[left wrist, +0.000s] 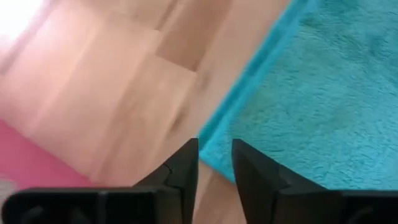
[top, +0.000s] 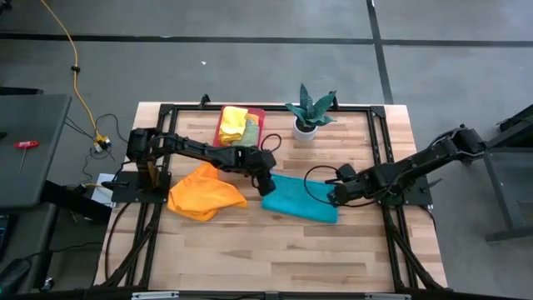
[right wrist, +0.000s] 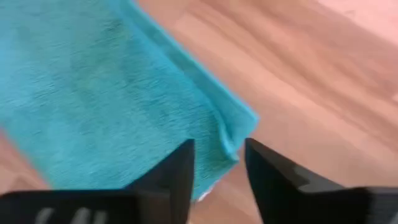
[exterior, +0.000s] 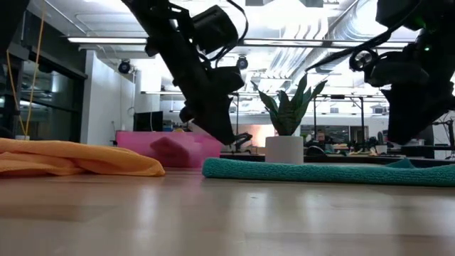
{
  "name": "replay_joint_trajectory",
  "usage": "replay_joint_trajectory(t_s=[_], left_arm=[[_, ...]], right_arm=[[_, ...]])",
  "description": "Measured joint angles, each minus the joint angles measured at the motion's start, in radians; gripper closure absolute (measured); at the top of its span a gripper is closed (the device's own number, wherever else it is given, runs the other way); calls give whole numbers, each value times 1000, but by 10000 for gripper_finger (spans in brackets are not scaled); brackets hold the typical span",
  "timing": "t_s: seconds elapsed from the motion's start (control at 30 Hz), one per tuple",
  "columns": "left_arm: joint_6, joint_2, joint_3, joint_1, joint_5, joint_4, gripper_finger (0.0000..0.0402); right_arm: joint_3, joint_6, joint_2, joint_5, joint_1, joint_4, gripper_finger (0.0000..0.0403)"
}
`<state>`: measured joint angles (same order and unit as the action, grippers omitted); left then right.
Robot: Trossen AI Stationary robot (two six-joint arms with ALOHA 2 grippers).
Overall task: Fold microfiber towels
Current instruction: Fold the blue microfiber cloth
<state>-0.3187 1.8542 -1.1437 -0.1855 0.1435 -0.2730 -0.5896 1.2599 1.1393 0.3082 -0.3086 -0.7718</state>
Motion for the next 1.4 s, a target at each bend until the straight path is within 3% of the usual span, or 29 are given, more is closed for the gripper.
replay_joint_trajectory(t_s=[0.17,0.33,0.47,0.7,0.9,1.4], left_arm=[[18,-31,-29,-37,-24,-55,272],[61,-69,-42,-49,-138,-71,245],[113,-72,-40,-24,-220,-67,241],[158,-67,69,68,-229,155,248],[113,-67,114,106,-155,193,249],[57,-68,118,110,-94,197,249]], right_arm=[[0,-3,-28,27,36,-78,194],[0,-69,-122,18,47,-80,164],[0,-201,-155,-53,38,-88,167],[63,-352,-144,-77,26,-8,195],[143,-389,-146,-56,27,94,214],[214,-488,-143,-68,27,173,220]])
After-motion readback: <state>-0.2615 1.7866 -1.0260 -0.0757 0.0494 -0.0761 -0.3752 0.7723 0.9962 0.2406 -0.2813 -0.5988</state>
